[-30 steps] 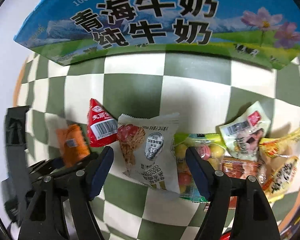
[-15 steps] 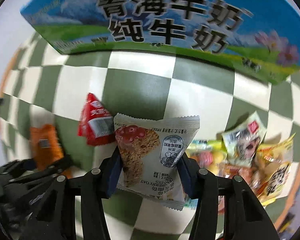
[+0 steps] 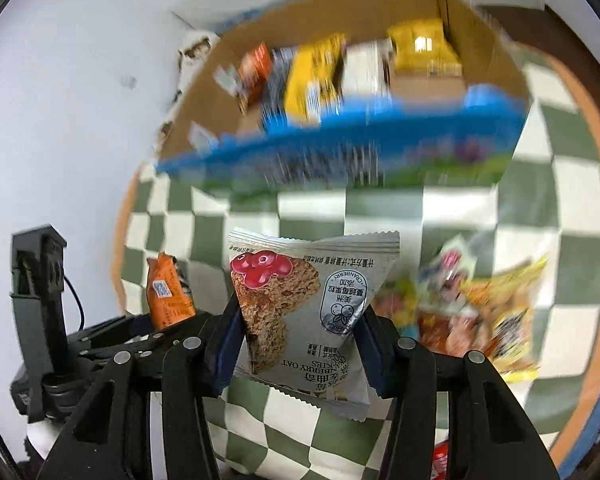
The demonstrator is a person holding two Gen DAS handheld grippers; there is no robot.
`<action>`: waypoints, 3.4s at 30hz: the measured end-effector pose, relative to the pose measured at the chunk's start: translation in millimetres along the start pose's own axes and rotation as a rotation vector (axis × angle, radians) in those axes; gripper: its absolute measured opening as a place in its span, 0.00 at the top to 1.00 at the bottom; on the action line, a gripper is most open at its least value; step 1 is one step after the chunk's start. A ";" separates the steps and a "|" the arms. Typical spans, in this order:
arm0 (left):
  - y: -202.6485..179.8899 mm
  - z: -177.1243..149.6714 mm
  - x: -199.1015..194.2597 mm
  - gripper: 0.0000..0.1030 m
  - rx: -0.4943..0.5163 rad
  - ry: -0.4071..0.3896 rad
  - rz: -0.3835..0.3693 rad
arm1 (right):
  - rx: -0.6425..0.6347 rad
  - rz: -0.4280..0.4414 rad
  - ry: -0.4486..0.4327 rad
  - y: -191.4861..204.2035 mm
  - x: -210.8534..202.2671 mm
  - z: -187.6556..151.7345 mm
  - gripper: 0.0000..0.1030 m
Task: Organize snacks
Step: 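Place both packets into the box in front of the others and release, then grasp the candy-ball bag with the left tool while the right tool grasps the yellow chip bag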
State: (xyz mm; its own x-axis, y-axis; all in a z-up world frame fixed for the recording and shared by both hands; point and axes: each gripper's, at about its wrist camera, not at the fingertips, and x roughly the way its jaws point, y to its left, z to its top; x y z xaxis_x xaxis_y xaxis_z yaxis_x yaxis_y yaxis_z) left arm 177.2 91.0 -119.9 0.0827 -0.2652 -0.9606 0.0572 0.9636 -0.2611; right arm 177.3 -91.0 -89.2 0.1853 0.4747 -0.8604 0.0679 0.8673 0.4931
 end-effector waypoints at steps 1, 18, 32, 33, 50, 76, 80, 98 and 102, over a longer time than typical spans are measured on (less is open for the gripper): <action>-14.3 15.1 -7.6 0.45 0.030 -0.011 -0.014 | -0.009 0.003 -0.018 0.4 -11.2 7.2 0.48; -55.0 197.9 90.8 0.45 0.078 0.244 -0.009 | -0.038 -0.119 0.085 -48.6 27.1 171.1 0.48; -49.9 188.8 125.6 0.17 0.061 0.370 -0.038 | -0.031 -0.241 0.241 -68.0 89.0 174.2 0.05; -50.2 188.0 122.1 0.17 0.063 0.364 -0.034 | -0.031 -0.249 0.241 -67.9 88.5 174.3 0.05; -48.6 164.7 -10.7 0.17 0.106 -0.093 0.169 | 0.008 -0.386 -0.045 -43.4 12.4 142.5 0.05; -40.3 -0.3 28.9 0.17 0.043 -0.003 0.123 | 0.072 -0.326 -0.107 -42.5 -25.4 -3.6 0.20; -55.3 -14.6 93.9 0.17 0.030 0.147 0.074 | 0.156 -0.332 -0.020 -94.1 7.1 -34.9 0.35; -29.7 -43.0 147.1 0.51 0.037 0.212 0.191 | 0.133 -0.398 0.132 -148.1 71.4 -61.7 0.61; -12.4 -50.8 150.7 0.50 -0.008 0.230 0.165 | 0.133 -0.357 0.177 -142.8 72.0 -78.2 0.64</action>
State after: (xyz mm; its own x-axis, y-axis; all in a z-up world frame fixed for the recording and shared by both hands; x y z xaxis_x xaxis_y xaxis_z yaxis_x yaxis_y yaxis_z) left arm 138.4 40.9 -266.2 -0.1374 -0.0911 -0.9863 0.0538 0.9936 -0.0993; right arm 104.2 -168.9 -231.6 -0.0436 0.1766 -0.9833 0.2253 0.9606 0.1625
